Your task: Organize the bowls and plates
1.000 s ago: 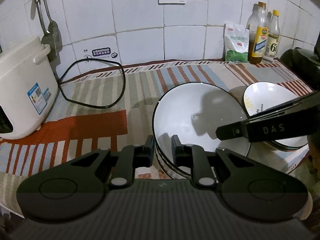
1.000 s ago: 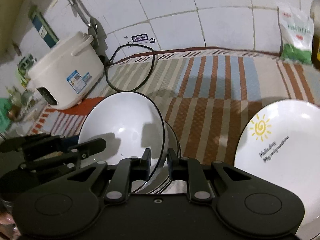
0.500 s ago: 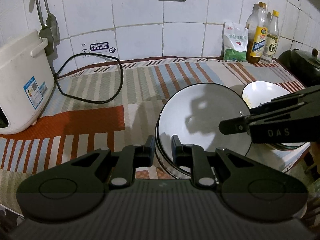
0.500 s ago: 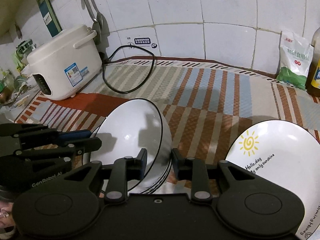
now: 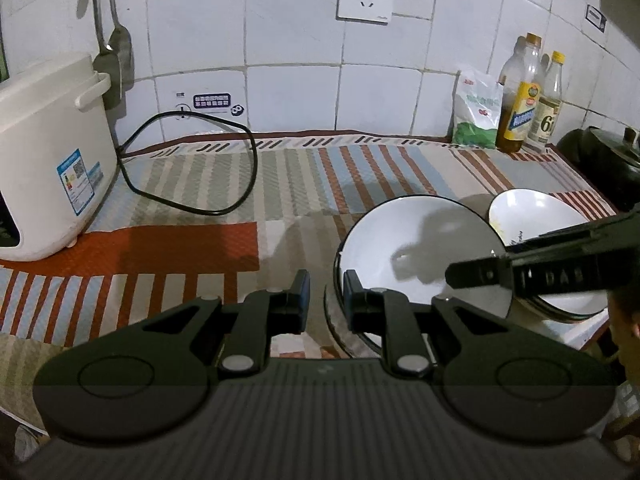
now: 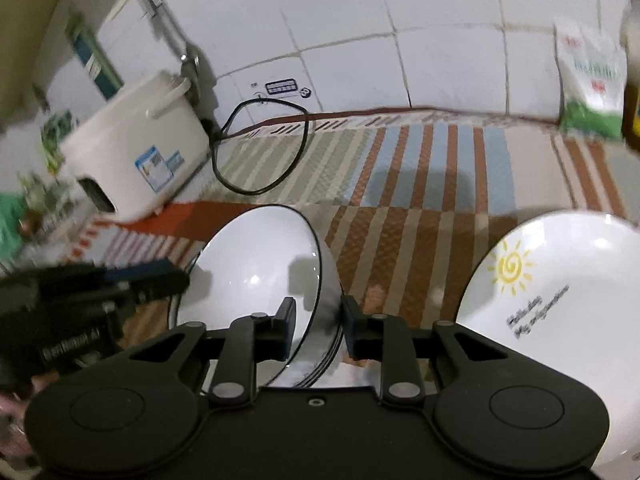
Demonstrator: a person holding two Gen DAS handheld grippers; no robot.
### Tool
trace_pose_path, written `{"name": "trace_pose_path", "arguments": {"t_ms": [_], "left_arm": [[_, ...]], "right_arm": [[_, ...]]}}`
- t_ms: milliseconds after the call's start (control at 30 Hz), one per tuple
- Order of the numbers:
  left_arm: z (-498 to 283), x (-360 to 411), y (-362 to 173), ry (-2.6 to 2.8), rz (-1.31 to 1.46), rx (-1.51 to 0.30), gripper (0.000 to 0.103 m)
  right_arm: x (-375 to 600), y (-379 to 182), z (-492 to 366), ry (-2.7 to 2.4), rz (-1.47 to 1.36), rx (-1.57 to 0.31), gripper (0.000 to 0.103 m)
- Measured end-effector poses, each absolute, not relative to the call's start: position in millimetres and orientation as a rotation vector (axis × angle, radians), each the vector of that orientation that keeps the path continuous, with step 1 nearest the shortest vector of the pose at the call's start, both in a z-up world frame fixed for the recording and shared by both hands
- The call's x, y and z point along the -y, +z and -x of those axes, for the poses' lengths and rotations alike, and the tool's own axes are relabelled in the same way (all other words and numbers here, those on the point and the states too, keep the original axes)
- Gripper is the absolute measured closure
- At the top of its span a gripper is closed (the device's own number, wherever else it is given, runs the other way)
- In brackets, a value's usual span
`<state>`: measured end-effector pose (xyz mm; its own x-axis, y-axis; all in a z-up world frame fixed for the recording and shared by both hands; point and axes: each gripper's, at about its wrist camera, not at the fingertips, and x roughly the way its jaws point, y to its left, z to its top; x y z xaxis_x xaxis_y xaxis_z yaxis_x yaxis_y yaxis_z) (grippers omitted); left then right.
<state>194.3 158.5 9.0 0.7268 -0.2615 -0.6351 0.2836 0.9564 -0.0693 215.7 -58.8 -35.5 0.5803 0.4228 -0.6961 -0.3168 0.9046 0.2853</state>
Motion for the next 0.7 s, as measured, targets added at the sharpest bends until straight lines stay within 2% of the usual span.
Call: {"name": "trace_pose_path", "arguments": {"t_ms": [67,233,300,433,500,567,700], "left_arm": [[-193.0,-161.7,8.8,-0.304,-0.02,-0.686,0.081],[-184.2,-172.4,8.8,-0.322,0.016,-0.639,0.051],[-177.6,-176.0,8.6,-0.325,0.017,-0.61,0.047],[-167.4,-184.6,7.2,-0.329,0.037,-0.564,0.031],[-164.0,-189.0,5.3,-0.34,0.062,-0.551,0.027],[-163.8,-192.9,1.7,-0.36,0.096,-0.552,0.024],[-168.3,-200.2,-6.3,-0.375,0.169,-0.56,0.021]], "right_arm": [[56.7,-32.0,-209.2,0.427,-0.098,-0.813,0.039],[74.4,-25.9,-189.9,0.418,-0.125,-0.698,0.036],[82.6,-25.9,-179.0,0.423,-0.15,-0.646,0.035],[94.8,-32.3,-147.9,0.427,-0.175,-0.527,0.029],[96.0,-38.8,-134.2,0.421,-0.188,-0.482,0.026],[95.8,-48.3,-122.4,0.408,-0.206,-0.446,0.011],[94.8,-64.0,-110.3,0.413,-0.266,-0.425,0.011]]}}
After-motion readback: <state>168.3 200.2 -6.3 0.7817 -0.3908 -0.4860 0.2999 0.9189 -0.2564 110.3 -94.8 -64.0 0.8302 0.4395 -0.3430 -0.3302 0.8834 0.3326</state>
